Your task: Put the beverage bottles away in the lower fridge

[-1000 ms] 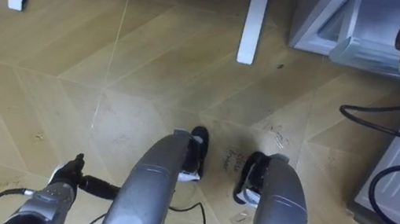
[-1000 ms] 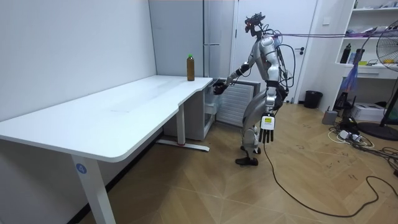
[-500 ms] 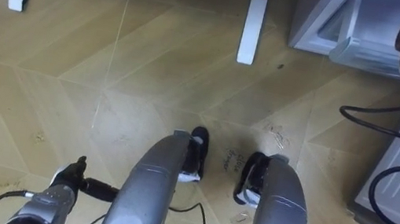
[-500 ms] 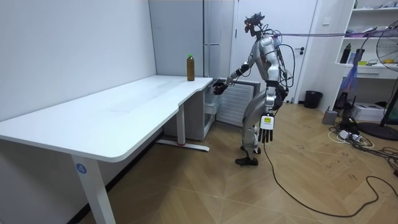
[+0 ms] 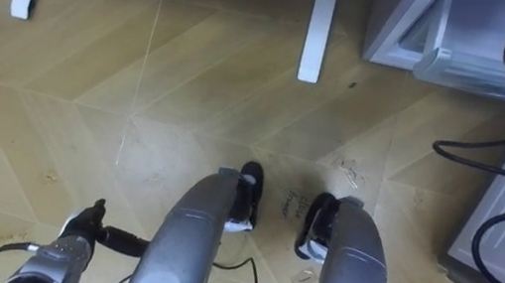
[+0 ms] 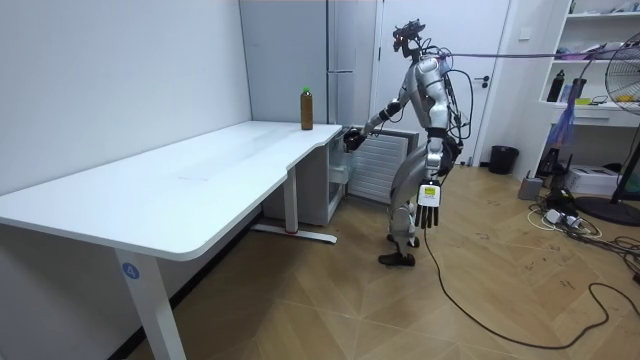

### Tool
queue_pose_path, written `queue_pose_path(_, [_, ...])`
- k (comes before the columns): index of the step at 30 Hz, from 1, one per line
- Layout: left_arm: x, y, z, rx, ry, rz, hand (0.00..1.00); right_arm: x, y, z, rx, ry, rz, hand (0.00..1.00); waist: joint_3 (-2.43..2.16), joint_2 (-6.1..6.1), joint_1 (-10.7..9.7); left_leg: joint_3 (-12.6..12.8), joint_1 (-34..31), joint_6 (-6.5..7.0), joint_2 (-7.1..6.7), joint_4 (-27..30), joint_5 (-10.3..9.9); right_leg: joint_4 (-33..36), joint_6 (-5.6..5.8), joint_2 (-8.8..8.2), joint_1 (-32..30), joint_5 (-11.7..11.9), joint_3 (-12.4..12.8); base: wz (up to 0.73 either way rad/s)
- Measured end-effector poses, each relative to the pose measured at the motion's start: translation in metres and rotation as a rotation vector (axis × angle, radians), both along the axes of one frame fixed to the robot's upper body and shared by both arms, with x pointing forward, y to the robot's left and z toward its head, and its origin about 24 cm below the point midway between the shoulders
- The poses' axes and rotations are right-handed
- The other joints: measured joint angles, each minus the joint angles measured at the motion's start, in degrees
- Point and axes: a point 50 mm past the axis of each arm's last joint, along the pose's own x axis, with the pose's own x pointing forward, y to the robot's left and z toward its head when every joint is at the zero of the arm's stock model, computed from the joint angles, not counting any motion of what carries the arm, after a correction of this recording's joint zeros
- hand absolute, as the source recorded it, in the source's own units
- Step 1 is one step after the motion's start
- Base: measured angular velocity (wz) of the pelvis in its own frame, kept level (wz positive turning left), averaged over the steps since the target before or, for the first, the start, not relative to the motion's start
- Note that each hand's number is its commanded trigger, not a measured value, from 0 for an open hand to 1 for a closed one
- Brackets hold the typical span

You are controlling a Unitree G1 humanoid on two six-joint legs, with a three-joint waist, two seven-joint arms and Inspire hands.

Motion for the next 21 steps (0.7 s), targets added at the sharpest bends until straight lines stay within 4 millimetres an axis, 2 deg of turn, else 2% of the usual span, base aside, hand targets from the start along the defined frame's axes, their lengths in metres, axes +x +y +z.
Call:
queue_pose_path(5, [-0.0009, 0.0011, -0.0001, 0.000, -0.003, 0.007, 0.00, -0.0011, -0.0040, 0.0027, -0.080, 0.054, 0.005, 1.00, 0.00, 0.00, -0.10, 0.03, 0.08, 0.01, -0.03, 0.00, 0.00, -0.03, 0.04, -0.03, 0.12, -0.02, 0.01, 0.00])
queue_pose_path(11, [-0.0038, 0.0023, -0.0009, -0.006, 0.001, 0.030, 0.00, -0.0016, -0.0043, 0.0033, -0.081, 0.082, -0.009, 1.00, 0.03, -0.05, -0.06, 0.01, 0.49, 0.03, -0.08, -0.46, 0.03, -0.31, 0.09, -0.09, 0.49, -0.06, 0.03, 0.00])
queue_pose_path(12, [-0.0038, 0.0023, -0.0009, -0.006, 0.002, 0.030, 0.00, -0.0016, -0.0043, 0.0034, -0.080, 0.085, -0.011, 0.53, 0.03, -0.06, -0.05, 0.01, 0.55, 0.05, -0.09, -0.58, 0.05, -0.39, 0.09, -0.09, 0.55, -0.05, 0.03, 0.00])
queue_pose_path(13, [-0.0039, 0.0024, -0.0009, -0.007, 0.001, 0.033, 0.00, -0.0018, -0.0043, 0.0032, -0.066, 0.085, -0.017, 0.00, 0.04, -0.07, -0.01, 0.01, 0.71, 0.01, -0.08, -0.95, 0.13, -0.73, 0.18, -0.01, 0.70, 0.00, 0.04, 0.00])
queue_pose_path(21, [-0.0080, 0.0034, -0.0023, 0.004, 0.019, 0.041, 0.00, -0.0023, -0.0030, 0.0013, 0.095, 0.043, -0.065, 0.00, 0.08, -0.12, 0.32, 0.07, 1.08, -0.02, -0.08, -1.68, 0.26, -1.37, 0.15, 0.12, 1.07, 0.10, 0.07, 0.00])
